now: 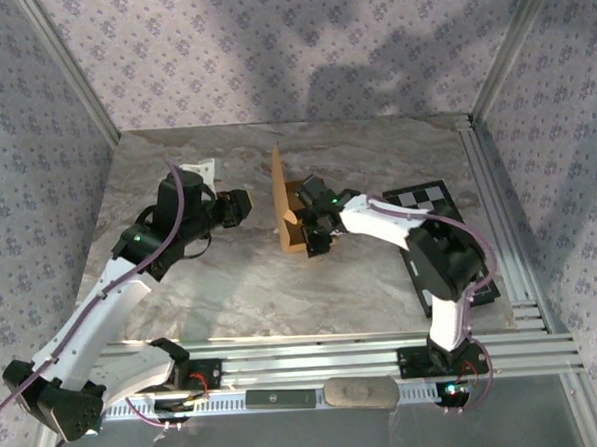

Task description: Fold the paper box

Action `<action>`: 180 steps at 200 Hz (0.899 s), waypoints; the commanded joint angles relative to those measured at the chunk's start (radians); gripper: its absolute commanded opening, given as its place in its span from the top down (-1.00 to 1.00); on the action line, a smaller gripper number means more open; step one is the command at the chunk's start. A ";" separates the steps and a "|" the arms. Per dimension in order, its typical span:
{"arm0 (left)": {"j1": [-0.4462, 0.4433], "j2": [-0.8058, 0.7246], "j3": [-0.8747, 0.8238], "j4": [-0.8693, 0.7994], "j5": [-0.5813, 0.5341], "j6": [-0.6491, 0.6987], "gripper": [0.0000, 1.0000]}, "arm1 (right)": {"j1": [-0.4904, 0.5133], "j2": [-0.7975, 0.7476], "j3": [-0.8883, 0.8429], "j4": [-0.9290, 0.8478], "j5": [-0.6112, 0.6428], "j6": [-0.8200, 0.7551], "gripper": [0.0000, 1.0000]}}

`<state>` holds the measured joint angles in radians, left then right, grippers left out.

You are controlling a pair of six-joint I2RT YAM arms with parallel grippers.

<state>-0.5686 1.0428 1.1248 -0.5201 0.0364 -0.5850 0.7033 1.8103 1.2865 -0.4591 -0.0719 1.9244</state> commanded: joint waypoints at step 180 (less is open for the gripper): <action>-0.031 -0.035 -0.135 0.027 0.076 0.001 0.22 | -0.285 0.191 0.318 -0.120 -0.032 -1.641 -0.01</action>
<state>-0.5915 1.0344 1.0100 -0.5190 0.1047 -0.5880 0.3954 1.9881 1.5703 -0.5694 -0.0853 0.2577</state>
